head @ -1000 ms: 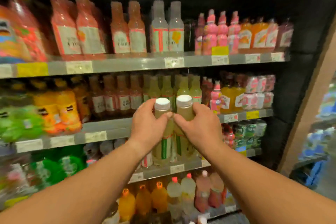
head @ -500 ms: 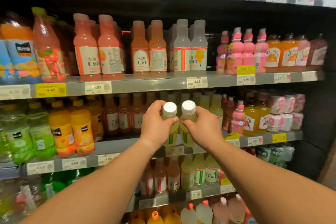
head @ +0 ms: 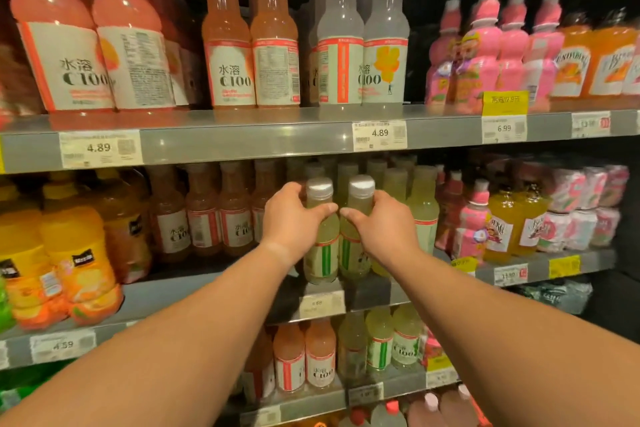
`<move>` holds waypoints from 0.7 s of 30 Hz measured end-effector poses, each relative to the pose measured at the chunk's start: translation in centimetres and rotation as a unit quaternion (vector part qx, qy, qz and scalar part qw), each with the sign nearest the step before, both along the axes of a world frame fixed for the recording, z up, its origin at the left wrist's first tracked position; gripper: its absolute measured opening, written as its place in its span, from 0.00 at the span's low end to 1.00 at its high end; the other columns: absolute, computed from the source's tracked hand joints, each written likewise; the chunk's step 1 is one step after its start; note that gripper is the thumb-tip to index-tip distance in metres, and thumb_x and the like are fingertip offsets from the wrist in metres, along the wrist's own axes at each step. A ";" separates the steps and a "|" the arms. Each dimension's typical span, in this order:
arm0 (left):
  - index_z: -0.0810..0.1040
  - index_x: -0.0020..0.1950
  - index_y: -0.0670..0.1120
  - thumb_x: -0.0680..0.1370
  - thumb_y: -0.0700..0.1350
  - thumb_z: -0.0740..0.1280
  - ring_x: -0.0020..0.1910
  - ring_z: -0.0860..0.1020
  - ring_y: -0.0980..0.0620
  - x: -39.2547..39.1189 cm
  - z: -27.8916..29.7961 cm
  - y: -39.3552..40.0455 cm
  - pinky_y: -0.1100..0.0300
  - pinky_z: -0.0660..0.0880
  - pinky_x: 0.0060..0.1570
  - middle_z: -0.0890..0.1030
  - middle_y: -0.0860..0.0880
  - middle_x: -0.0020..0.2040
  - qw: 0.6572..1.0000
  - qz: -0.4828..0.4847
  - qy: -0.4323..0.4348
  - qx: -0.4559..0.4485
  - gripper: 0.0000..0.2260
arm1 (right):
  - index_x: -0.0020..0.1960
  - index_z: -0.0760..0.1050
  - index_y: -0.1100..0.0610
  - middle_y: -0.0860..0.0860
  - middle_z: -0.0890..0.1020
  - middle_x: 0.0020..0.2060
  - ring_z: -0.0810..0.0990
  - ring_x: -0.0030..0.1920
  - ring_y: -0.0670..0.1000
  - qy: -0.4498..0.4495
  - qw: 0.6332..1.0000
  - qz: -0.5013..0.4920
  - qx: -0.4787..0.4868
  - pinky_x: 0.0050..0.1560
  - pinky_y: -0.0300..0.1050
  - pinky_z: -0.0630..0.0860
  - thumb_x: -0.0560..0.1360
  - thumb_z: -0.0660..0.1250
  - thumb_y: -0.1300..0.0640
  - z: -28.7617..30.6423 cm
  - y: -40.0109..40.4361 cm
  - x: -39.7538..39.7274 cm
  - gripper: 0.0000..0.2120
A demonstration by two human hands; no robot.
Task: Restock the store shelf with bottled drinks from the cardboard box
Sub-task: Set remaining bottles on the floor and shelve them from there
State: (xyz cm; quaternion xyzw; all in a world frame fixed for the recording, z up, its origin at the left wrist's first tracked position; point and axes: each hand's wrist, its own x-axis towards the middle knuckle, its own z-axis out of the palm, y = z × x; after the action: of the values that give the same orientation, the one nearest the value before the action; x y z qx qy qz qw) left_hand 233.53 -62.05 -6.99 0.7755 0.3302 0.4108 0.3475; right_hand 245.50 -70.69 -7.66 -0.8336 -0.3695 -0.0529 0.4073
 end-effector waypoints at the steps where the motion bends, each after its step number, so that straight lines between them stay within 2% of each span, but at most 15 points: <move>1: 0.74 0.63 0.43 0.74 0.52 0.74 0.44 0.69 0.60 0.4 0.2 0.2 0.64 0.68 0.43 0.66 0.60 0.40 1.000 0.010 0.010 -0.011 0.22 | 0.60 0.68 0.57 0.51 0.77 0.44 0.77 0.45 0.53 -0.001 1.000 -0.015 -0.014 0.39 0.46 0.72 0.74 0.70 0.42 0.4 0.5 0.1 0.24; 3: 0.75 0.52 0.43 0.73 0.55 0.74 0.37 0.69 0.60 1.0 0.3 0.6 0.66 0.67 0.34 0.69 0.57 0.39 0.998 0.033 0.041 -0.035 0.19 | 0.57 0.67 0.57 0.51 0.73 0.41 0.76 0.43 0.54 0.000 0.998 -0.043 -0.040 0.38 0.47 0.72 0.74 0.71 0.43 1.0 1.4 0.3 0.23; 5: 0.72 0.40 0.43 0.72 0.57 0.75 0.33 0.71 0.60 1.5 0.3 1.1 0.67 0.65 0.28 0.74 0.53 0.37 0.995 0.057 0.060 -0.056 0.20 | 0.53 0.70 0.57 0.51 0.74 0.40 0.78 0.45 0.56 -0.008 0.996 -0.064 -0.065 0.39 0.48 0.74 0.75 0.70 0.45 1.1 2.1 0.4 0.19; 7: 0.72 0.35 0.45 0.72 0.57 0.74 0.31 0.72 0.59 1.8 0.2 1.5 0.67 0.63 0.24 0.77 0.50 0.35 0.993 0.067 0.076 -0.054 0.19 | 0.50 0.72 0.57 0.51 0.75 0.39 0.78 0.42 0.55 -0.022 0.994 -0.081 -0.069 0.39 0.48 0.75 0.76 0.69 0.46 0.8 2.6 0.4 0.15; 10: 0.71 0.34 0.47 0.73 0.57 0.74 0.30 0.72 0.58 2.1 0.0 1.5 0.66 0.62 0.24 0.74 0.51 0.33 0.992 0.076 0.089 -0.039 0.19 | 0.45 0.74 0.56 0.52 0.77 0.38 0.78 0.44 0.55 -0.061 0.990 -0.108 -0.074 0.43 0.50 0.78 0.76 0.67 0.48 0.4 2.8 0.5 0.11; 12: 0.69 0.34 0.49 0.73 0.56 0.73 0.31 0.70 0.59 2.3 -0.2 1.4 0.66 0.61 0.25 0.73 0.52 0.33 0.992 0.080 0.092 -0.030 0.18 | 0.43 0.75 0.56 0.53 0.77 0.41 0.78 0.45 0.55 -0.073 0.987 -0.120 -0.084 0.42 0.50 0.77 0.77 0.67 0.49 0.5 2.8 0.6 0.11; 14: 0.68 0.34 0.50 0.74 0.56 0.73 0.31 0.70 0.59 2.3 -0.3 1.3 0.65 0.61 0.25 0.73 0.53 0.34 0.992 0.082 0.096 -0.021 0.18 | 0.39 0.74 0.56 0.54 0.77 0.41 0.79 0.41 0.55 -0.045 0.989 -0.111 -0.085 0.39 0.48 0.76 0.77 0.67 0.51 0.5 3.0 0.7 0.11; 18: 0.68 0.34 0.49 0.74 0.57 0.72 0.32 0.71 0.58 2.1 -0.2 1.2 0.64 0.62 0.26 0.73 0.52 0.34 0.991 0.079 0.104 -0.022 0.18 | 0.32 0.67 0.55 0.52 0.77 0.34 0.79 0.39 0.55 0.006 0.990 -0.106 -0.091 0.37 0.47 0.75 0.77 0.67 0.53 0.9 3.2 0.6 0.17; 21: 0.71 0.39 0.46 0.75 0.57 0.71 0.33 0.71 0.57 2.1 0.0 1.1 0.64 0.63 0.26 0.74 0.51 0.37 0.990 0.070 0.120 -0.032 0.16 | 0.33 0.69 0.56 0.54 0.80 0.39 0.78 0.39 0.55 0.028 0.989 -0.082 -0.122 0.38 0.46 0.75 0.76 0.69 0.48 1.6 2.7 0.0 0.19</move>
State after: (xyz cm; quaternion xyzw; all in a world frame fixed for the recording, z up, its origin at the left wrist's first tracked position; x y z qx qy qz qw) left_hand 235.64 -60.95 -6.95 0.7827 0.4362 0.3270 0.3003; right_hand 245.54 -68.03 -6.02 -0.9057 -0.2916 -0.0170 0.3072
